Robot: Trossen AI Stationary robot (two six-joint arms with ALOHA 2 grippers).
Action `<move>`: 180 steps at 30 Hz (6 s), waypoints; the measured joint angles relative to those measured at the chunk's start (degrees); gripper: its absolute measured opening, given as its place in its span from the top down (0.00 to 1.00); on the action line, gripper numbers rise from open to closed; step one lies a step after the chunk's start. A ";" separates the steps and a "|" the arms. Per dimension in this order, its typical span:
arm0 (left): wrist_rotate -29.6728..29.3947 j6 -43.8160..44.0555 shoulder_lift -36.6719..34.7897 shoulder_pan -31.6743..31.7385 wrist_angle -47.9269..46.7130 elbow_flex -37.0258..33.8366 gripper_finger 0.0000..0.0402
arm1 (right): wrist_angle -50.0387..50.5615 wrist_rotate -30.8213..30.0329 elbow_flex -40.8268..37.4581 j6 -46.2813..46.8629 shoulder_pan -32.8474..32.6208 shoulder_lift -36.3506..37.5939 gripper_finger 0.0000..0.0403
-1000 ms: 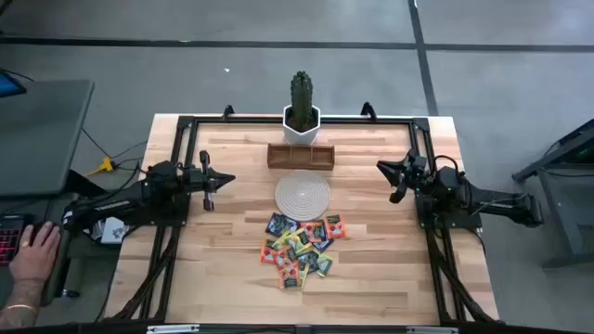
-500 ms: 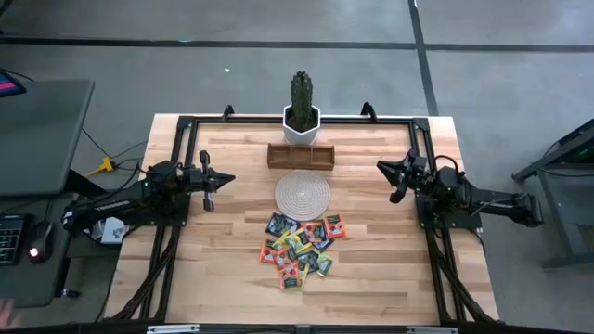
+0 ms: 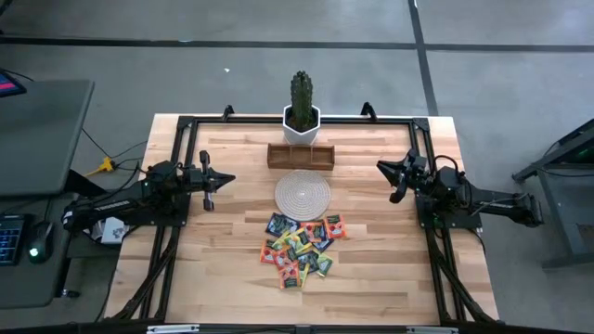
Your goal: Pick & Place Tea
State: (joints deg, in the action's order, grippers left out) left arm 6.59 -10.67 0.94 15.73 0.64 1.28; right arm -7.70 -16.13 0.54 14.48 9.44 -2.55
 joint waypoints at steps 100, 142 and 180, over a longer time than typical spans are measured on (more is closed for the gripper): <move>10.66 23.33 37.85 -16.77 8.59 11.51 0.83 | 33.88 6.06 53.35 -0.60 -5.13 -45.81 0.89; -40.19 48.64 102.88 -54.21 9.05 47.78 0.83 | 25.92 10.49 53.93 15.08 -24.07 -74.88 0.98; -40.51 48.51 107.98 -53.16 7.30 47.91 0.83 | -23.23 25.71 41.05 53.14 -24.40 -97.34 0.61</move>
State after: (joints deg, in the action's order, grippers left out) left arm -33.91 37.85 108.92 -37.43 7.94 49.19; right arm -30.93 9.58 41.59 67.62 -14.96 -99.89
